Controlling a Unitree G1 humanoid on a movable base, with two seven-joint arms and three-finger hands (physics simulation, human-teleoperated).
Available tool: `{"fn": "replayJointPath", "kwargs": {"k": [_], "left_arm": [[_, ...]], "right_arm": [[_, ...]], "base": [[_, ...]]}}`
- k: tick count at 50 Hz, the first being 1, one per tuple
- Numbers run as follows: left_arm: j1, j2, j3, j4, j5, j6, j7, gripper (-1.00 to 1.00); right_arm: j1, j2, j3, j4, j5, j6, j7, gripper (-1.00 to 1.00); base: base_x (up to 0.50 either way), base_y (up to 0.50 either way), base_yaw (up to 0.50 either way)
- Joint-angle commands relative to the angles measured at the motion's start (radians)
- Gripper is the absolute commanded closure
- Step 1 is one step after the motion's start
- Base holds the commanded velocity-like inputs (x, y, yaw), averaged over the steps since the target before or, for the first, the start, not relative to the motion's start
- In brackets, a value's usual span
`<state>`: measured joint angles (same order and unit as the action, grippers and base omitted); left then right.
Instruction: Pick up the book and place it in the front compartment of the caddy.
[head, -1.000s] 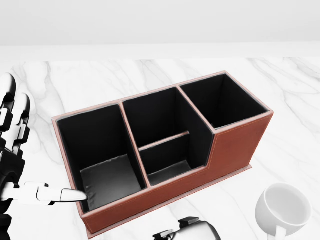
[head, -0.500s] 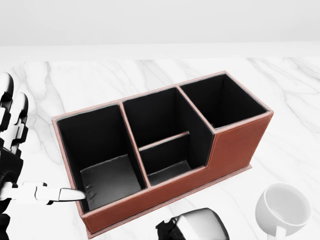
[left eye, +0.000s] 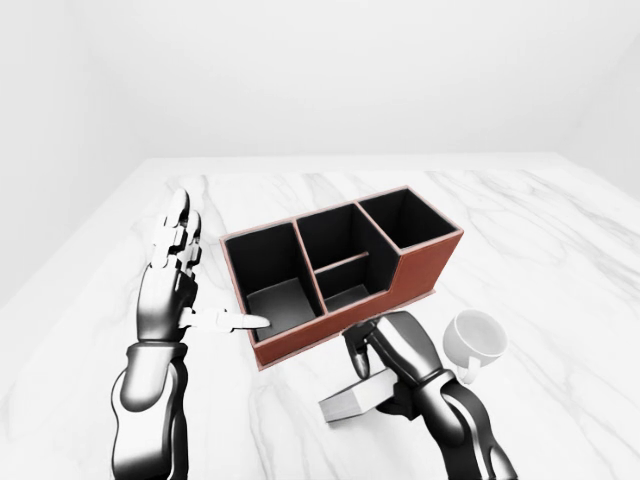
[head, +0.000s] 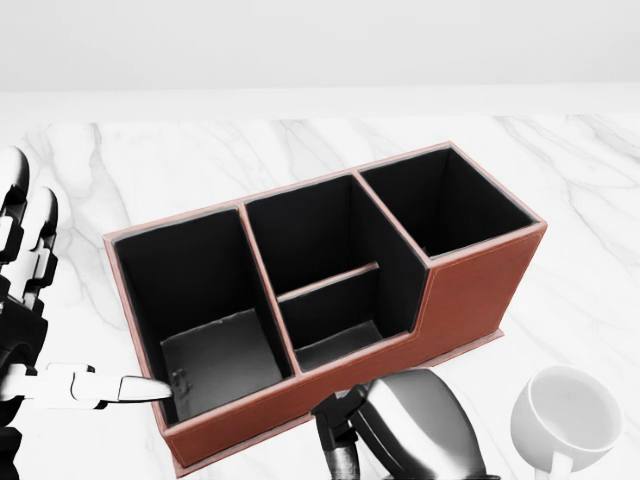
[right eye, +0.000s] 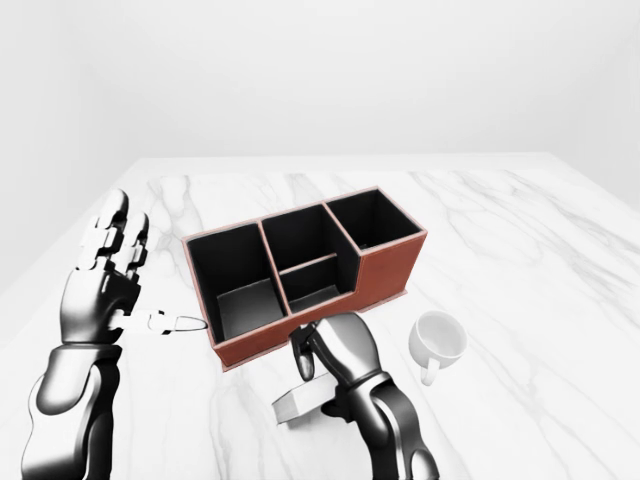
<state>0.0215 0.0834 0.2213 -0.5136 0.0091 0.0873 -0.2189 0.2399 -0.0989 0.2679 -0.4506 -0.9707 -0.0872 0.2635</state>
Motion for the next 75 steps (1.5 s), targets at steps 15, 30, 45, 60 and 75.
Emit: {"fn": "replayJointPath", "kwargs": {"k": [15,30,45,60,75], "left_arm": [[0.002,0.0,0.001,0.007,-0.001,0.0,0.0,-1.0],[-0.001,0.002,0.007,-0.004,-0.004,0.0,-0.001,-1.0],[0.0,0.002,0.006,-0.002,-0.004,0.0,-0.001,-1.0],[-0.003,0.003,0.006,0.005,-0.005,0.0,-0.002,-1.0],[-0.003,0.004,0.008,0.005,-0.005,0.0,-0.001,-1.0]], "right_arm": [[-0.104,0.04,-0.081,-0.15,0.057,0.0,0.173,1.0],[-0.214,0.067,-0.108,-0.195,0.071,0.0,0.261,1.0],[-0.434,0.081,-0.156,-0.176,0.069,0.0,0.357,1.0],[-0.532,0.06,-0.19,-0.1,0.067,0.0,0.353,1.0],[-0.616,0.039,-0.214,-0.014,0.059,0.015,0.33,1.0]], "base": [[0.0,0.0,0.0],[0.0,0.0,0.0],[0.0,0.0,0.0],[0.0,0.0,0.0],[0.0,0.0,0.0]]}}
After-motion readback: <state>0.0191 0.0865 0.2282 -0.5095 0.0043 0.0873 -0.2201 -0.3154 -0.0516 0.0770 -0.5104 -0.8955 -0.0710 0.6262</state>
